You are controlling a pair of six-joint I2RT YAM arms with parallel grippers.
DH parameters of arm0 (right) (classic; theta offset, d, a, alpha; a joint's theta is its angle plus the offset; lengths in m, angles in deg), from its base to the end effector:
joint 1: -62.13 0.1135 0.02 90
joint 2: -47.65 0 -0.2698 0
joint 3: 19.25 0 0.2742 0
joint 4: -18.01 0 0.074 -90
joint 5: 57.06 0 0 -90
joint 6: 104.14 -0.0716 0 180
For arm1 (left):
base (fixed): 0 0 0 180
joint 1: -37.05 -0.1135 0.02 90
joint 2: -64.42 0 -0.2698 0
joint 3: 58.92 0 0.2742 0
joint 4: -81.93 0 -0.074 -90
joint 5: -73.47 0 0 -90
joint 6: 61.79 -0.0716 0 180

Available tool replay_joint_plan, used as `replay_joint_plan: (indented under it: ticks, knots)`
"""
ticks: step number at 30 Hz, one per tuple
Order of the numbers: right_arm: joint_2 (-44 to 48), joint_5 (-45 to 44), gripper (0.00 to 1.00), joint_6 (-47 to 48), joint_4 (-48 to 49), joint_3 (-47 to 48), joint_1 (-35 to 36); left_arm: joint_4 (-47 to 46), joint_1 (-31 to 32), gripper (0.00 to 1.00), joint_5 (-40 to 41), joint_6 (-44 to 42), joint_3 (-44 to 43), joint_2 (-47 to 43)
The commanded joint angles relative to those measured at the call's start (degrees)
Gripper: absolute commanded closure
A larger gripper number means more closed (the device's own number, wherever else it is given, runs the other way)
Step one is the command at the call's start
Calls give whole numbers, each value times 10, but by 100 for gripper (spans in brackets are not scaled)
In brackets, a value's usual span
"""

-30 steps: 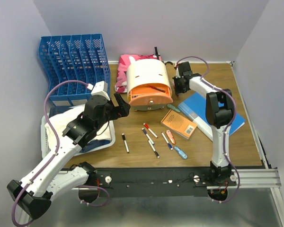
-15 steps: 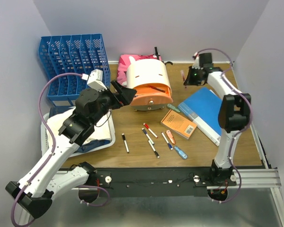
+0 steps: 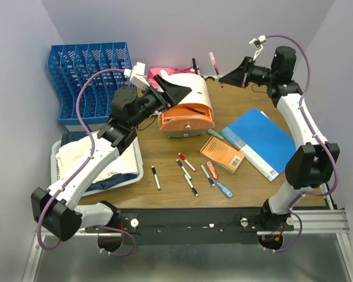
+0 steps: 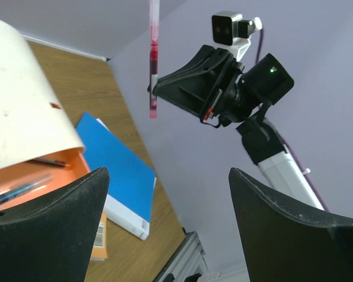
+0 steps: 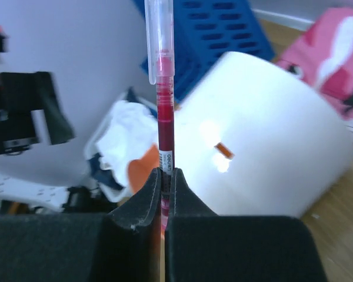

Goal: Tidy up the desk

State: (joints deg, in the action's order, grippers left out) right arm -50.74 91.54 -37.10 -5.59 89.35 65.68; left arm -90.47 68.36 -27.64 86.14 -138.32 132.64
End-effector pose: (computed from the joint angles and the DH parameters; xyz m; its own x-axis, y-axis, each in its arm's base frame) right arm 0.4329 0.0881 0.4032 -0.5487 0.1696 -0.8186 -0.7026 0.4371 0.5615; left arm 0.2772 -0.1848 0.4262 -0.5430 -0.6430 -0.5401 0.4032 0.3646 -0.8394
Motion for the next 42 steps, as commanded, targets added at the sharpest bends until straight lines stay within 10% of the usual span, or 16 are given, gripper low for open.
replay_joint_plan:
  ticks: [1, 32, 42]
  knots:
    - [28, 173, 99, -186, 216, -66, 13, -85, -2, 11, -68, 38, -49, 50]
    - [49, 192, 99, -242, 287, -115, 95, -163, 7, 41, -113, 31, -86, 153]
    - [50, 187, 99, -255, 301, -122, 102, -192, 8, 82, -126, 34, -83, 160]
